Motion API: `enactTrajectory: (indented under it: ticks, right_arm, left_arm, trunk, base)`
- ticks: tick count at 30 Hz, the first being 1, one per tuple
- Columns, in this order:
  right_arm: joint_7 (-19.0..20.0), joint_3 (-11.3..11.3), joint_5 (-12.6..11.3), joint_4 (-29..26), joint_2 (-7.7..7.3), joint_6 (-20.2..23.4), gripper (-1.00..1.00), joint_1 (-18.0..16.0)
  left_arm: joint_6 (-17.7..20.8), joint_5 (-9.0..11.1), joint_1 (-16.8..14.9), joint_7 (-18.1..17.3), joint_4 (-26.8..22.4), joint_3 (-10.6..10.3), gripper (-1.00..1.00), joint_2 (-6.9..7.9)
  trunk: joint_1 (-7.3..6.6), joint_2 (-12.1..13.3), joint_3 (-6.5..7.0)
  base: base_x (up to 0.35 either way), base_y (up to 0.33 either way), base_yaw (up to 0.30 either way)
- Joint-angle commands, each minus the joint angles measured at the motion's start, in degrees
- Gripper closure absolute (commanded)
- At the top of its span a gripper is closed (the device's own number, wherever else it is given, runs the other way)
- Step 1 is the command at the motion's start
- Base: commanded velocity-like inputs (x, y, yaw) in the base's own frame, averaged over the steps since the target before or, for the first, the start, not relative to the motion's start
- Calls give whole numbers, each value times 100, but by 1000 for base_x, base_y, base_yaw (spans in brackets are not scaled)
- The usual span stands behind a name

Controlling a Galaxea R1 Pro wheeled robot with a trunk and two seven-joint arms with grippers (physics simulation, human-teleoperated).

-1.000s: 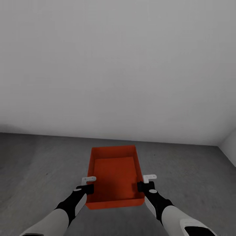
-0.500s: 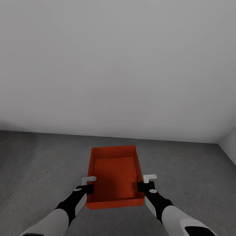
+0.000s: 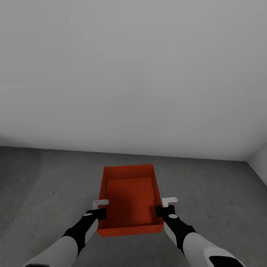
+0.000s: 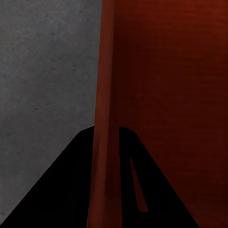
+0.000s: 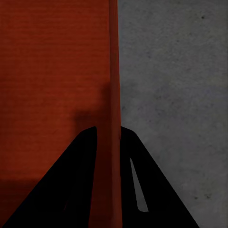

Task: Move the two storage containers from the living room to the garage. In the garage, place one container on the floor and stack the other container on top of it (either order is fine).

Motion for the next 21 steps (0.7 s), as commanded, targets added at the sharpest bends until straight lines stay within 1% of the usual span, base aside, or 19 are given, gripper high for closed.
enactTrajectory:
  ticks: [1,21]
  right_arm:
    - [30,-19,1,24,2,-20,100,1]
    - [31,-19,1,26,4,-28,100,1]
  left_arm:
    - [-151,-66,-4,126,-87,129,100,53]
    - [-151,-74,-4,125,-70,125,100,67]
  trunk:
    - [23,-46,-24]
    - [462,-848,-384]
  base:
    - [0,0,0]
    - [0,0,0]
